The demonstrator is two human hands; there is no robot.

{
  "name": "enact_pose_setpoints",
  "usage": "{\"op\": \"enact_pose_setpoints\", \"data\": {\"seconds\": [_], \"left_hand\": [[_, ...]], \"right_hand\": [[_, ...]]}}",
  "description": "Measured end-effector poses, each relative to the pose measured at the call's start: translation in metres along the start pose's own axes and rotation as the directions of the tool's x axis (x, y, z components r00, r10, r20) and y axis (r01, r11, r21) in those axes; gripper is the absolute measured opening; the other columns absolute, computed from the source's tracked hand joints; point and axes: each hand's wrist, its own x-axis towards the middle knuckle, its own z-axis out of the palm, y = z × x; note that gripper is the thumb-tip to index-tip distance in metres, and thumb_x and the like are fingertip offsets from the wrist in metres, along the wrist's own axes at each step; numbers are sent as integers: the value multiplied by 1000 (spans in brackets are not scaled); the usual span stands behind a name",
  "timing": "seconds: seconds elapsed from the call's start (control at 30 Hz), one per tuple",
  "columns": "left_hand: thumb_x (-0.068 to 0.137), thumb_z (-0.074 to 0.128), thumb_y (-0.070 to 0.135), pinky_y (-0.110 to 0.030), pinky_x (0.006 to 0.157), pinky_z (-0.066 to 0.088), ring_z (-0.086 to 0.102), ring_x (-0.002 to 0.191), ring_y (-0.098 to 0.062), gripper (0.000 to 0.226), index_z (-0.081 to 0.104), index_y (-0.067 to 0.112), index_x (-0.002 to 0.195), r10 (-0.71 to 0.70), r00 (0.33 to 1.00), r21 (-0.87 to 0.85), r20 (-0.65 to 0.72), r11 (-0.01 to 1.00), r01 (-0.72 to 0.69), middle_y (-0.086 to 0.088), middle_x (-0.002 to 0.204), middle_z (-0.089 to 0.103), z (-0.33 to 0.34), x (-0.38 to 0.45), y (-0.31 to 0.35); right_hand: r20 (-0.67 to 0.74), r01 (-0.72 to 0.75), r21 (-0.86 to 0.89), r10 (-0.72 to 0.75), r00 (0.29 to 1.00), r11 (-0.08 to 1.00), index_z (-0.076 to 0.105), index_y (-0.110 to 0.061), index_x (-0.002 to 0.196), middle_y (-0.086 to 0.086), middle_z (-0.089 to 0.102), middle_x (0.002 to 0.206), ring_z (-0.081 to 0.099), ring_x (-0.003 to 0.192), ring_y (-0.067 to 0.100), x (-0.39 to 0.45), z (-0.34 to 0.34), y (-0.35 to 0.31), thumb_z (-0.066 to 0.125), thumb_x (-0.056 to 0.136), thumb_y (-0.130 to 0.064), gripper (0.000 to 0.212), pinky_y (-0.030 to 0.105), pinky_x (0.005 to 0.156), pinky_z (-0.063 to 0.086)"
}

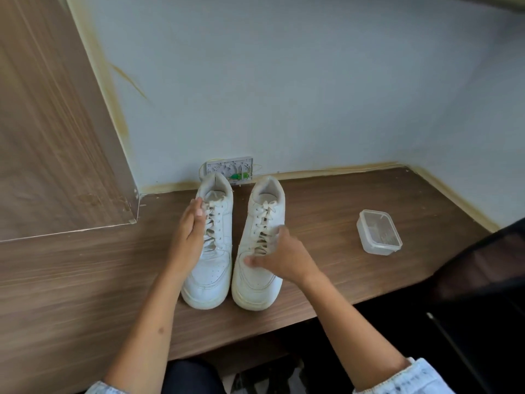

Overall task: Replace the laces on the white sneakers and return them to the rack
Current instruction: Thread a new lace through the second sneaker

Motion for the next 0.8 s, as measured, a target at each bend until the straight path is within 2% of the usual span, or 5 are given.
{"op": "enact_pose_setpoints", "data": {"seconds": [0.23, 0.37, 0.47, 0.57, 0.8], "left_hand": [[101, 39, 5, -19, 102, 26, 37, 135, -24, 44, 41, 14, 145, 93, 994, 297, 61, 949, -107, -11, 146, 38, -7, 20, 10], [86, 62, -2, -41, 119, -1, -4, 149, -27, 82, 32, 49, 143, 200, 863, 765, 464, 400, -505, 1, 163, -1, -39, 88, 48], [75, 78, 37, -38, 113, -22, -32, 141, -22, 76, 37, 56, 136, 53, 603, 602, 796, 38, -797, 6, 157, -25, -30, 136, 75], [71, 70, 61, -34, 107, -31, -34, 140, -21, 55, 54, 54, 123, -38, 443, 436, 895, -126, -891, 9, 156, -27, -9, 160, 90], [81, 57, 2, -38, 120, -8, 1, 150, -16, 79, 30, 31, 149, -46, 278, 262, 959, -225, -939, 13, 154, -8, 18, 154, 63]], "right_hand": [[71, 129, 62, -133, 989, 990, 36, -17, 141, -5, 48, 125, 44, 109, 9, -5, -18, 3, 83, 75, -33, 83, 20, 86, 36], [-77, 153, 47, -149, 986, 987, 42, -18, 143, -1, 50, 141, 48, 126, 15, 1, -29, 19, 74, 84, -42, 71, 19, 88, 37], [-213, 135, 43, -122, 969, 990, 44, -18, 141, 3, 48, 142, 46, 129, 18, 5, -36, 30, 64, 92, -40, 58, 17, 85, 40], [-282, 144, 68, -120, 952, 987, 51, -20, 134, 0, 52, 135, 51, 121, 15, 6, -40, 34, 62, 93, -36, 45, 27, 93, 45], [-340, 186, 59, -156, 927, 981, 56, -21, 126, -3, 55, 124, 58, 109, 13, 11, -39, 38, 63, 93, -32, 34, 32, 89, 52]]}}
